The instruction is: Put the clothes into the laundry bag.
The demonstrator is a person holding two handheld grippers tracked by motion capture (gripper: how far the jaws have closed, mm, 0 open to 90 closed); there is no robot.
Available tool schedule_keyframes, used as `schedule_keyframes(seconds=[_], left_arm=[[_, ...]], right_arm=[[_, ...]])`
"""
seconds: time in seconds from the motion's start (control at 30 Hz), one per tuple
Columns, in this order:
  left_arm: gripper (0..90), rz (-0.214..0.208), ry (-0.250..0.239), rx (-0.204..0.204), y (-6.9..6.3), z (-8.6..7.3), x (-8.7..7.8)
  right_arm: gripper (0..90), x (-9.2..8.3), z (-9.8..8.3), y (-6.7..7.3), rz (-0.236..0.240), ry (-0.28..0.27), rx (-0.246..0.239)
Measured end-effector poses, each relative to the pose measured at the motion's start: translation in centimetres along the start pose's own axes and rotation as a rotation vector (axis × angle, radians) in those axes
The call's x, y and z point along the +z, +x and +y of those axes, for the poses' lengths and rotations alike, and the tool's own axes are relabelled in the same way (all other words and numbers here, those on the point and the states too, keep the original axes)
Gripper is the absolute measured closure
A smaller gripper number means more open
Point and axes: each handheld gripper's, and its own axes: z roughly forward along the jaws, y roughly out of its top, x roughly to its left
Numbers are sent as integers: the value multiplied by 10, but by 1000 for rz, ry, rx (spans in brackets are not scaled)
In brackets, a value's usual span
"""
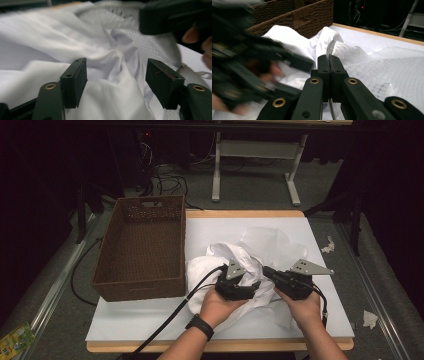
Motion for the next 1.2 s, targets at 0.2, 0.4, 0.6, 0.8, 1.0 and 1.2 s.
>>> schedule_keyframes(seconds=[0.2,0.4,0.6,0.8,1.0,1.2], left_arm=[[315,156,-71,-14,26,11,-42],[243,279,73,-46,45,-5,-31],[547,224,230,-106,58,-34,-9],[835,82,148,-127,40,-28,-21],[840,-70,61,-78,-2,-10,-37],[833,-69,106,-64,-12,-11,-3]], right_arm=[[900,1,2,3,-5,1,-4],[900,4,2,6,2,7,-16],[900,3,2,4,0,8,-8],[900,4,1,3,-3,7,-9],[900,4,2,3,0,3,-8],[900,4,4,7,17,3,-19]])
